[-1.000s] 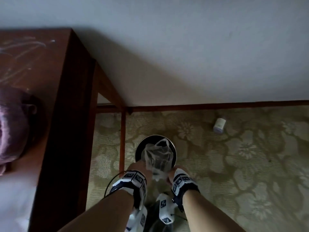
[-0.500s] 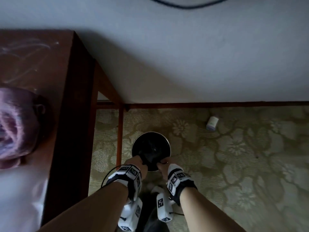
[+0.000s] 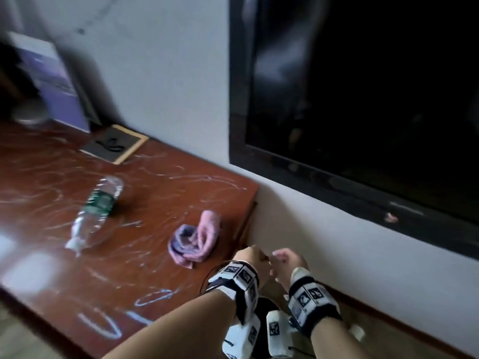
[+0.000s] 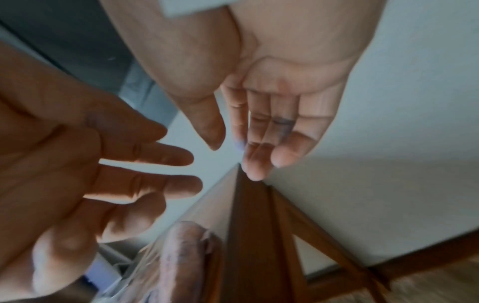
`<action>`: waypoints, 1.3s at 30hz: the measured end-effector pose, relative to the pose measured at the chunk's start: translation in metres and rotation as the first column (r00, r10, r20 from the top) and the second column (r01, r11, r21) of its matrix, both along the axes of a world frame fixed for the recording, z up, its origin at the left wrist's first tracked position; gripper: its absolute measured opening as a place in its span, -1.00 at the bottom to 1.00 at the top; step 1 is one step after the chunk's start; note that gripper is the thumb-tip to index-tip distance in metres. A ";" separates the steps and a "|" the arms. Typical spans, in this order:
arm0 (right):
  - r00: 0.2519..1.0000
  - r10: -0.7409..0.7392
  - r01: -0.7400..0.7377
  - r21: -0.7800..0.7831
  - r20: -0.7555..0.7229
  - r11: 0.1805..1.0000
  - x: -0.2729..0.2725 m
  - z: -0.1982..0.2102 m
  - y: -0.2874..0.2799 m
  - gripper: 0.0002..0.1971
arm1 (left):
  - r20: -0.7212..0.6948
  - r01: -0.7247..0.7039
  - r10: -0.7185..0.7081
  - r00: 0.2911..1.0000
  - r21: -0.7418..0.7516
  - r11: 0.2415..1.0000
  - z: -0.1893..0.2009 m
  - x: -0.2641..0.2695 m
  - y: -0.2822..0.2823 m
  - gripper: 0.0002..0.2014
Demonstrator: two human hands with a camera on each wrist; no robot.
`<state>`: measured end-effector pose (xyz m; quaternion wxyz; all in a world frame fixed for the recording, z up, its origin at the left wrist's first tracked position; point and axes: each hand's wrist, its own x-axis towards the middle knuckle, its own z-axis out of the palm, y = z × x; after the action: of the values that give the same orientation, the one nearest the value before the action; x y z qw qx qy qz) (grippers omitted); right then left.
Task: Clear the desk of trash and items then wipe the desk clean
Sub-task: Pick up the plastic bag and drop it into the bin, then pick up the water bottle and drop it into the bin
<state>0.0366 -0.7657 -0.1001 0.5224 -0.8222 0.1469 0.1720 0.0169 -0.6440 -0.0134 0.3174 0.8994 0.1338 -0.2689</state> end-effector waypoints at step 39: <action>0.892 0.389 -0.452 -0.437 -0.232 0.778 -0.087 0.053 0.480 -0.44 | 0.144 -0.411 0.415 0.898 -0.059 0.910 0.025 -0.141 0.500 -0.70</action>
<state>-0.0502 -0.2855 -0.0475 0.2399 -0.9243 0.0307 0.2953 -0.1239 -0.1443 0.0112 0.3889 0.8641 0.2929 -0.1275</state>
